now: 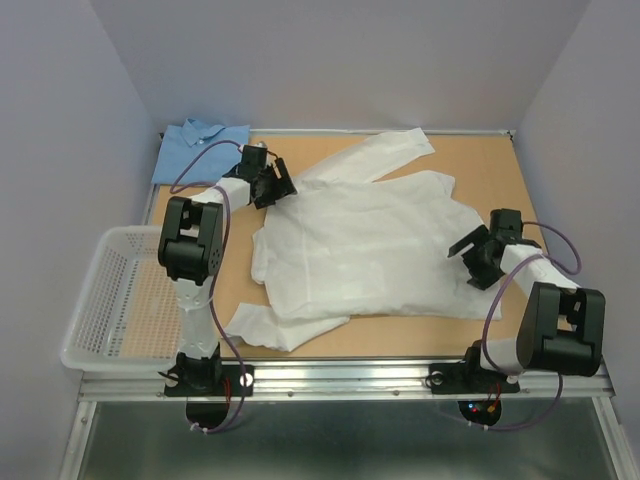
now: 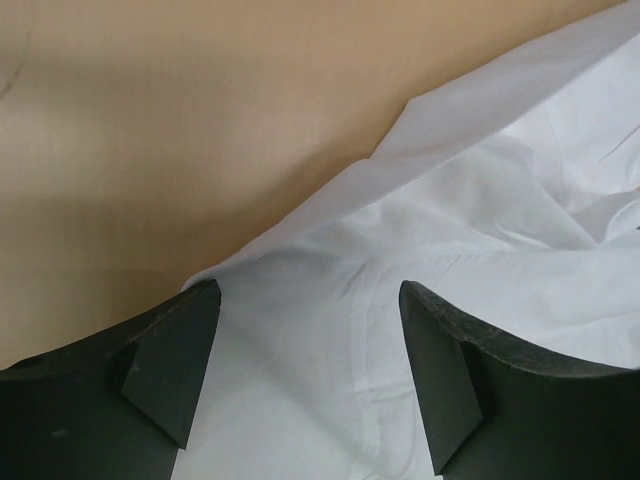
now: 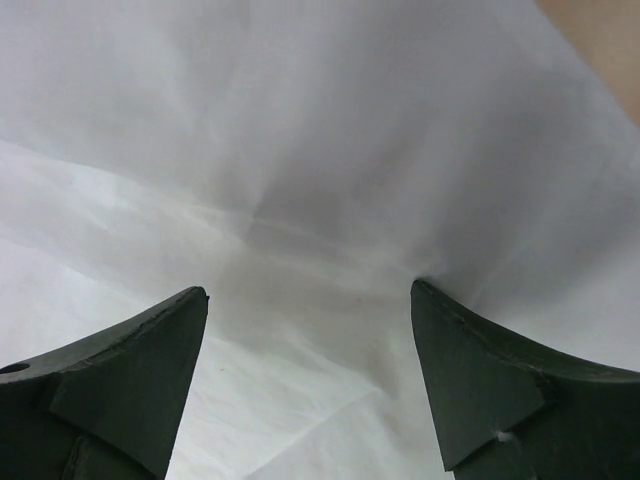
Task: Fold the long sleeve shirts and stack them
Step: Flatten the shirt out
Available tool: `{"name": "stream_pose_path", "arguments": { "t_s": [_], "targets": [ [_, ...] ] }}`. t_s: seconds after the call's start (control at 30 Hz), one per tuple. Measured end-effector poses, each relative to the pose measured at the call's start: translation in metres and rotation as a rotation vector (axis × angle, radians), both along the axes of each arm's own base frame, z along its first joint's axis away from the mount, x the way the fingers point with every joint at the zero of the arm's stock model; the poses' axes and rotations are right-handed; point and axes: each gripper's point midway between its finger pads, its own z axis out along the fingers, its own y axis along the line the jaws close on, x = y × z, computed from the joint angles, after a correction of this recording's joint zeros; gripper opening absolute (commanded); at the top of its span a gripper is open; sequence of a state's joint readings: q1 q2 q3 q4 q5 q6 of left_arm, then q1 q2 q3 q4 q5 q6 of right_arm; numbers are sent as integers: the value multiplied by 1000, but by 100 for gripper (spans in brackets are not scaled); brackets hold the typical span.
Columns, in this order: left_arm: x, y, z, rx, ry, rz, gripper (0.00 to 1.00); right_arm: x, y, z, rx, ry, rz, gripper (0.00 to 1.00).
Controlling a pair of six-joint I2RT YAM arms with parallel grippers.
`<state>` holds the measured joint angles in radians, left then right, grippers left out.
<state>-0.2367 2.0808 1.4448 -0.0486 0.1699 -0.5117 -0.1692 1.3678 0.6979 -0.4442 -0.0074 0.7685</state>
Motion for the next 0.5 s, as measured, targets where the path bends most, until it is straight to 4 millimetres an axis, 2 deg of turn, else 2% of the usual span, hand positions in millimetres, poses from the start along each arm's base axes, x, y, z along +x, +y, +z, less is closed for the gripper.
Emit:
{"name": "stream_pose_path", "arguments": {
  "t_s": [0.17,0.3,0.33,0.4,0.5],
  "targets": [
    [6,16,0,-15,6,49,85,-21,-13,0,-22,58,-52,88],
    [4,21,2,-6,11,50,85,-28,-20,15,-75,66,-18,88],
    [0,21,3,2,17,41,85,-25,-22,22,-84,58,-8,88],
    [-9,16,8,15,25,15,85,-3,-28,47,-112,7,24,85],
    [-31,-6,28,29,16,-61,85,47,-38,91,-160,-112,71,78]
  ]
}}
